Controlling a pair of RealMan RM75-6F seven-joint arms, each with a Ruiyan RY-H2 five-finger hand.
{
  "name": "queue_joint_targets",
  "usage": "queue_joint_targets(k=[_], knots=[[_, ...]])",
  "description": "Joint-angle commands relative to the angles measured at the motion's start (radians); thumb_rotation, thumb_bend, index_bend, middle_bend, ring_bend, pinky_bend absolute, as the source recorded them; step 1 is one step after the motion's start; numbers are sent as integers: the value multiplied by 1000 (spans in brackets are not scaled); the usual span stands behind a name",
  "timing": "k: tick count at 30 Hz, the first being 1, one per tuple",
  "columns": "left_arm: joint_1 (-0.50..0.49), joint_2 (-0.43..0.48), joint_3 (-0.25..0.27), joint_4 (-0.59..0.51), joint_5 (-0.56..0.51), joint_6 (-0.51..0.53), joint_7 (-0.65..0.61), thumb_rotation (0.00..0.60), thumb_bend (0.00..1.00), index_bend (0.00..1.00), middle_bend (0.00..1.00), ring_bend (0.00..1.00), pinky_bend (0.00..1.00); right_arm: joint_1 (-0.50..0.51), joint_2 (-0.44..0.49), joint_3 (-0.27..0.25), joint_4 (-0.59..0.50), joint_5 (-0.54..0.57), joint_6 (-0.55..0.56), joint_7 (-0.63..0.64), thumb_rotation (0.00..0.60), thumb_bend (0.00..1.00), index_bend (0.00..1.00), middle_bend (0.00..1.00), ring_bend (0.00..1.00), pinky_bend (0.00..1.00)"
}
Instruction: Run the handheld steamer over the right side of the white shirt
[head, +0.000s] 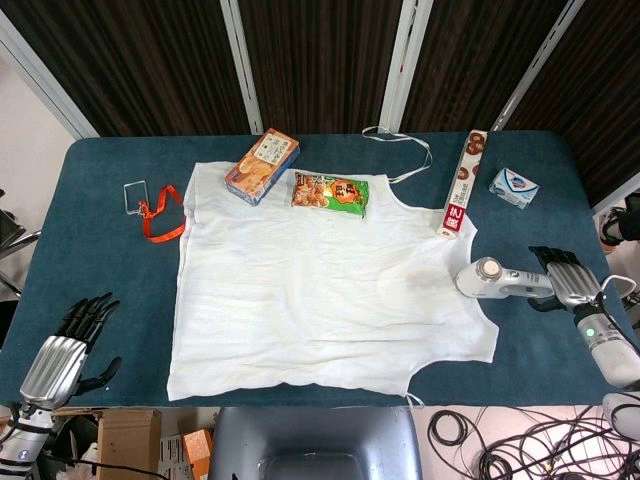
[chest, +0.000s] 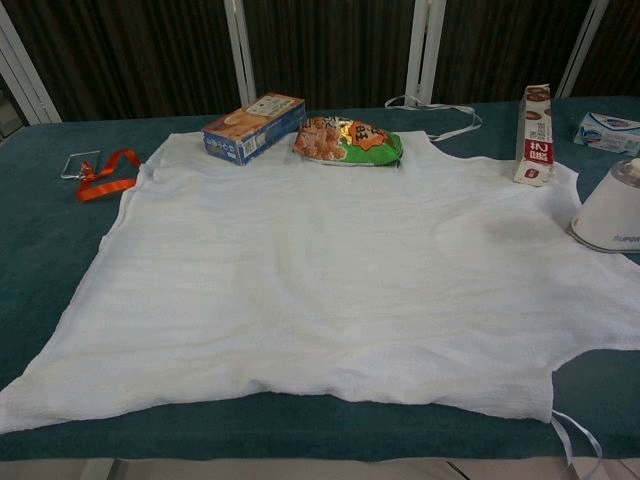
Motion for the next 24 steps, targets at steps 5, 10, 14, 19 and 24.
queue_joint_targets(k=[5, 10, 14, 19, 24], knots=[[5, 2, 1, -1, 0, 8, -1, 600, 361, 0, 0, 0, 25, 1, 1, -3, -7, -21, -7, 25, 600, 203, 35, 50, 0, 0], [8, 4, 1, 0, 4, 15, -3, 600, 362, 0, 0, 0, 24, -1, 12, -6, -27, -46, 1, 64, 600, 213, 138, 139, 37, 96], [9, 4, 3, -1, 5, 14, -2, 600, 361, 0, 0, 0, 24, 2, 12, -10, -25, -53, -12, 78, 600, 239, 247, 225, 130, 220], [11, 5, 3, -1, 6, 18, -1, 600, 360, 0, 0, 0, 24, 6, 4, -6, -9, -43, -31, 87, 600, 241, 300, 265, 173, 283], [11, 5, 2, 0, 5, 18, -3, 600, 361, 0, 0, 0, 24, 9, 5, -3, -11, -40, -39, 96, 600, 240, 324, 286, 196, 331]])
